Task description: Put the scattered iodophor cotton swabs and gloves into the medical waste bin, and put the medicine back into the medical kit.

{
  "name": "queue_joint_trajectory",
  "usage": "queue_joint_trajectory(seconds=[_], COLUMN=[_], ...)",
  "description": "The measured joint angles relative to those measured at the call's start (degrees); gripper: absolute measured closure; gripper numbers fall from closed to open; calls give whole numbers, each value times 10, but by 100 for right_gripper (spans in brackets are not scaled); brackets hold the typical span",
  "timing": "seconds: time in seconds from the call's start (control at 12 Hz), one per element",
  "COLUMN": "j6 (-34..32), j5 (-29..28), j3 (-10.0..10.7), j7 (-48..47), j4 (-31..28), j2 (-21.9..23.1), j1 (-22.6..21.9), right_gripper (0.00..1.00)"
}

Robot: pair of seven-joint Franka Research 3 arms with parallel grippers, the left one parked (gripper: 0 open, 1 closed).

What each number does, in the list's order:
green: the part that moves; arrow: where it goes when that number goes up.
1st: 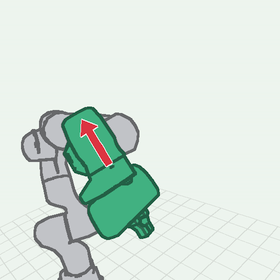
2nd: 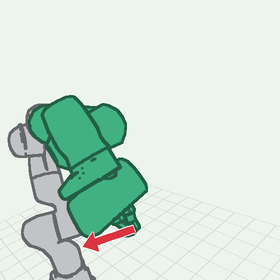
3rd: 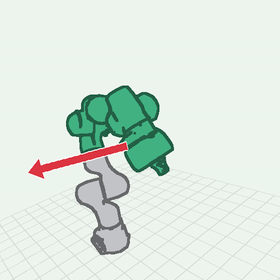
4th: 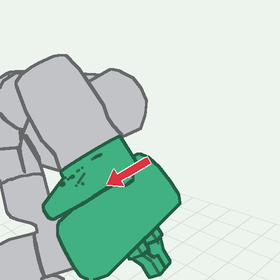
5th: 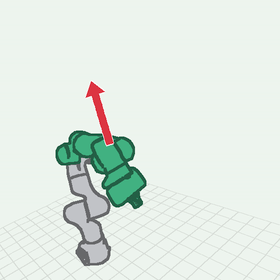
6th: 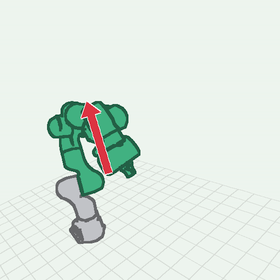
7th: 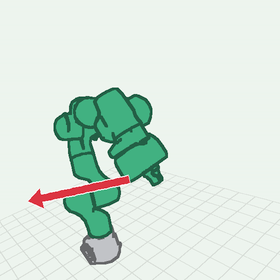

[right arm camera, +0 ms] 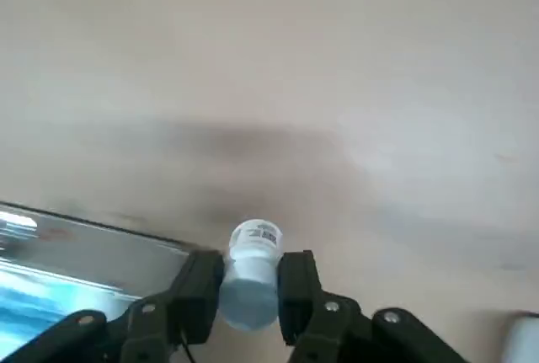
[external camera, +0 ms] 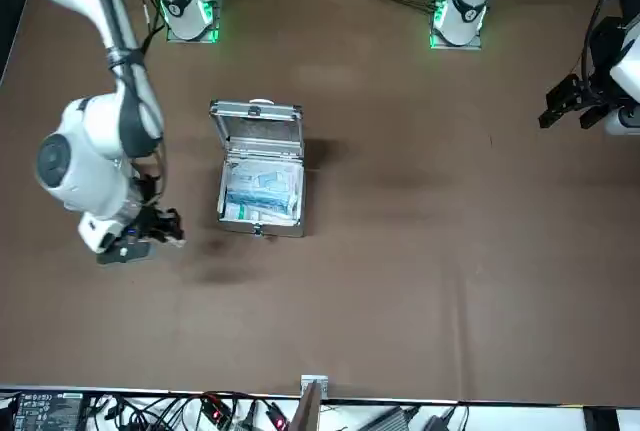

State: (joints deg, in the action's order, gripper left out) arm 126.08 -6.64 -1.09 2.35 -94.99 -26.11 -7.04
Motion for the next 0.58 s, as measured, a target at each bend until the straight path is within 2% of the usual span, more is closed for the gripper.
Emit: queue_joint_trajectory(seconds=[0.33, 0.58], j6=[-1, -1], j5=[-7, -7], j3=[-2, -2], j7=[-149, -214], j4=[52, 66], j2=[-20, -34], j1=[-106, -153], right_gripper=[60, 60])
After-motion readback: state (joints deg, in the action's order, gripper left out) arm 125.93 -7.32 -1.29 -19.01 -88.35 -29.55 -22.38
